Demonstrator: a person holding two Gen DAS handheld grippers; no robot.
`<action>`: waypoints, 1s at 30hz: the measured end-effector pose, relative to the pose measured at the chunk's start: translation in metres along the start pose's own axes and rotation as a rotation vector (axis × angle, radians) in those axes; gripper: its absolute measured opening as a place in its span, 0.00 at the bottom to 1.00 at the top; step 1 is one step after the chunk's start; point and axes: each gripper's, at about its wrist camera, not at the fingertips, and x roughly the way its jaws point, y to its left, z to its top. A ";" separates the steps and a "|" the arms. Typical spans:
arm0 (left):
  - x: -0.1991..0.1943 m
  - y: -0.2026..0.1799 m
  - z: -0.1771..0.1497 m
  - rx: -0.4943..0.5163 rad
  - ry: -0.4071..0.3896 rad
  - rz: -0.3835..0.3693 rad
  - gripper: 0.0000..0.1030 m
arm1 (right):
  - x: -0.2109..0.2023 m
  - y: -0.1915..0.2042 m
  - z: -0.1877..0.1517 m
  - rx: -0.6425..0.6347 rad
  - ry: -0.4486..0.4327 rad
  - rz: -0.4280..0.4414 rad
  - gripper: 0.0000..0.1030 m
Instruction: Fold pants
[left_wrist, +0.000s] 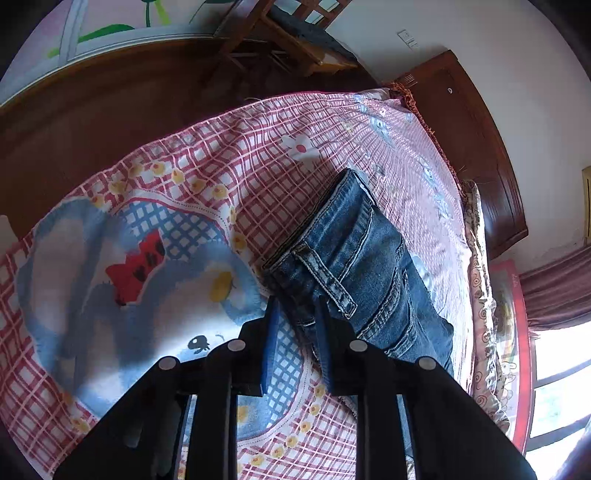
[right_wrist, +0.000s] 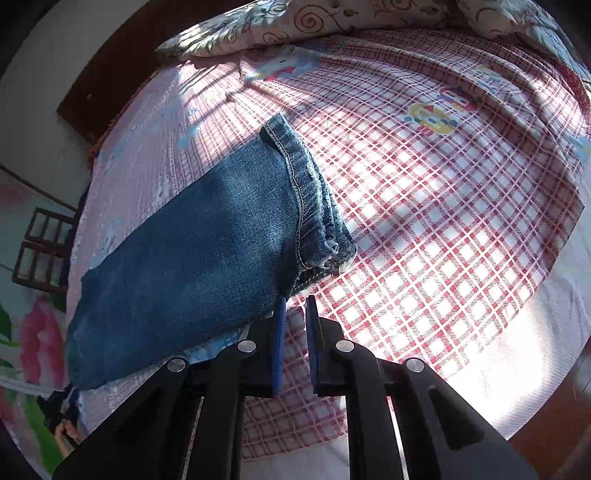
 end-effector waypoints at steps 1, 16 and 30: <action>-0.007 0.000 0.001 0.013 -0.017 0.013 0.23 | -0.005 0.006 -0.002 -0.029 0.005 -0.017 0.10; 0.006 -0.160 -0.048 0.566 -0.011 -0.037 0.89 | 0.098 0.385 -0.001 -0.853 0.021 0.188 0.44; 0.066 -0.163 -0.071 0.621 0.102 0.076 0.89 | 0.205 0.489 -0.029 -1.212 0.120 0.032 0.17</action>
